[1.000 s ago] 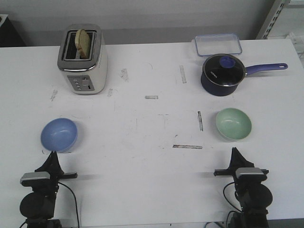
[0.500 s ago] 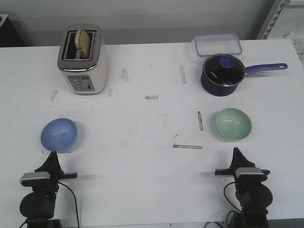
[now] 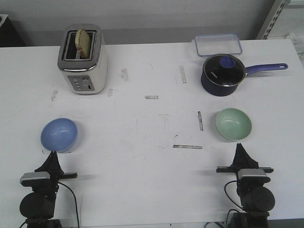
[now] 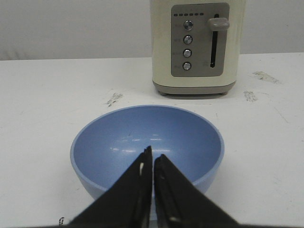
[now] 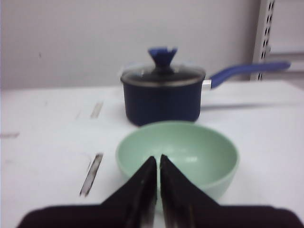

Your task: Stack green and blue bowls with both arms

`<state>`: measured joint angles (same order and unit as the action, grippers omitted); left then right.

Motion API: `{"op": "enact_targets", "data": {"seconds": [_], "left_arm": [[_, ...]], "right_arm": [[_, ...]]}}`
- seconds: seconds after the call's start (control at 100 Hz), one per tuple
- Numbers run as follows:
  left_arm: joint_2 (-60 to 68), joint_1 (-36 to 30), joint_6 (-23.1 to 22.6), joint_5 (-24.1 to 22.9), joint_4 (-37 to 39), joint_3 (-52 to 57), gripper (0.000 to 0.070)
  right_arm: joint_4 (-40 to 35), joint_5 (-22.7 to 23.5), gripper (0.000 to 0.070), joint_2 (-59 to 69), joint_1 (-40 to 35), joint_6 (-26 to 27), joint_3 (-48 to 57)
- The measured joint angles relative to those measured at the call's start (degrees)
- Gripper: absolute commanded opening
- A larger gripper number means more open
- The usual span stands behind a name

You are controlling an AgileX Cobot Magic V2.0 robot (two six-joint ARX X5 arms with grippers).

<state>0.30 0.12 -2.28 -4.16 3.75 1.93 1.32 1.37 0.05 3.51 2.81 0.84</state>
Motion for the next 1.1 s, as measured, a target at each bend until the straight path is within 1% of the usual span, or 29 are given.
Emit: {"op": "enact_targets", "data": {"seconds": [0.07, 0.15, 0.23, 0.3, 0.38, 0.51, 0.61, 0.76, 0.9, 1.02, 1.1], "left_arm": [[0.0, 0.0, 0.07, 0.0, 0.02, 0.0, 0.0001], [0.0, 0.0, 0.11, 0.02, 0.07, 0.0, 0.0001], [0.0, 0.0, 0.11, 0.0, 0.09, 0.0, 0.0001], [0.0, 0.0, 0.13, 0.0, 0.09, 0.0, 0.0001], [0.0, 0.0, 0.13, 0.02, 0.09, 0.0, 0.0001], [0.0, 0.0, 0.11, 0.0, 0.09, 0.0, 0.0001], [0.0, 0.0, 0.13, 0.0, 0.09, 0.0, 0.0001], [0.0, 0.0, 0.11, 0.02, 0.09, 0.0, 0.0001], [0.0, 0.0, 0.13, 0.0, 0.07, 0.0, 0.0001], [0.0, 0.0, 0.13, 0.0, 0.07, 0.0, 0.0001], [0.0, 0.0, 0.13, 0.0, 0.07, 0.0, 0.0001]], "right_arm": [[2.43, -1.95, 0.0005, 0.02, 0.0, 0.0, 0.0], [8.13, -4.11, 0.0005, 0.02, 0.2, 0.0, 0.0], [13.49, -4.28, 0.0005, 0.02, 0.22, 0.02, 0.87], [13.55, -4.31, 0.0005, 0.5, 0.2, 0.02, 4.35], [11.85, -4.24, 0.0005, 3.02, 0.2, 0.0, 10.62], [4.57, -4.24, 0.0005, 11.45, 0.17, 0.0, 23.58], [-3.37, -4.26, 0.0005, 20.68, 0.2, 0.0, 34.21], [-17.38, -3.93, 0.0006, 35.78, 0.2, -0.15, 50.75], [-30.62, -2.84, 0.0009, 48.46, 0.33, -2.58, 63.1], [-38.71, -2.58, 0.004, 57.53, 1.29, -5.73, 68.89], [-42.49, -2.6, 0.0129, 62.18, 2.89, -8.39, 69.79]]}}
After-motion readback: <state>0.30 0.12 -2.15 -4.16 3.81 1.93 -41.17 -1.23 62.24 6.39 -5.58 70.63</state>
